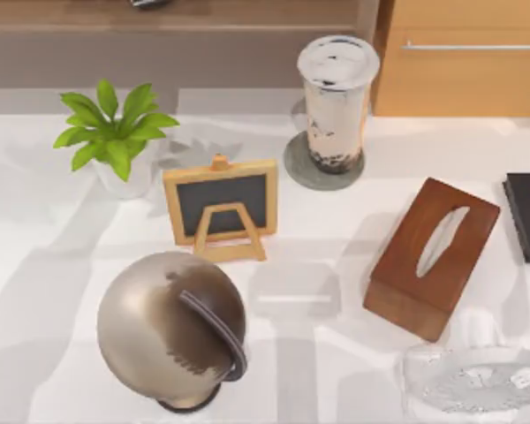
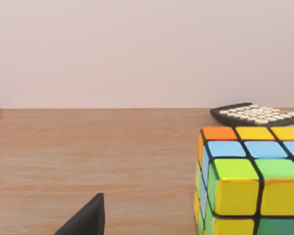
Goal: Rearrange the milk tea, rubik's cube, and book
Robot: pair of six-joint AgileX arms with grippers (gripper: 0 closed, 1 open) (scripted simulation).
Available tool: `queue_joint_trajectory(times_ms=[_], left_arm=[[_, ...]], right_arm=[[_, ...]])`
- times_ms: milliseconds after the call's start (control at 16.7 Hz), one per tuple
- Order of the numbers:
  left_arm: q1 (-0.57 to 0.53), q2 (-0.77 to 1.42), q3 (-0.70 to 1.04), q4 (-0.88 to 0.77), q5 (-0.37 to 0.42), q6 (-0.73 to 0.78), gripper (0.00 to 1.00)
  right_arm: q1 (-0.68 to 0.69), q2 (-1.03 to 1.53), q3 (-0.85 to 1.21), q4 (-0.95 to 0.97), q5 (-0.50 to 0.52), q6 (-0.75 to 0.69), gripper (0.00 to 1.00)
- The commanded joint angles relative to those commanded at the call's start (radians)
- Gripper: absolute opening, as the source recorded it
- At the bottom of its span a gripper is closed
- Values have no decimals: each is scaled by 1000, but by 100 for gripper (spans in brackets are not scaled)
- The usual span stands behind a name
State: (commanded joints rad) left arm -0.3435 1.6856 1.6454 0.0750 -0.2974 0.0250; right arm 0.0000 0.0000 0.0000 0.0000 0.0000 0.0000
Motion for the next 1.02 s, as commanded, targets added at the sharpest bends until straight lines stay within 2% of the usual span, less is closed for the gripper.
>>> queue_joint_trajectory(times_ms=[300,720,1020], left_arm=[[63,-445,-400,3,91,-7,100],[199,-1220,-1146,4,221,-40,100],[299,-1579,-1526,-37,280,-37,100]], right_arm=[[0,0,0,0,0,0,100],[0,0,0,0,0,0,100],[0,0,0,0,0,0,100]])
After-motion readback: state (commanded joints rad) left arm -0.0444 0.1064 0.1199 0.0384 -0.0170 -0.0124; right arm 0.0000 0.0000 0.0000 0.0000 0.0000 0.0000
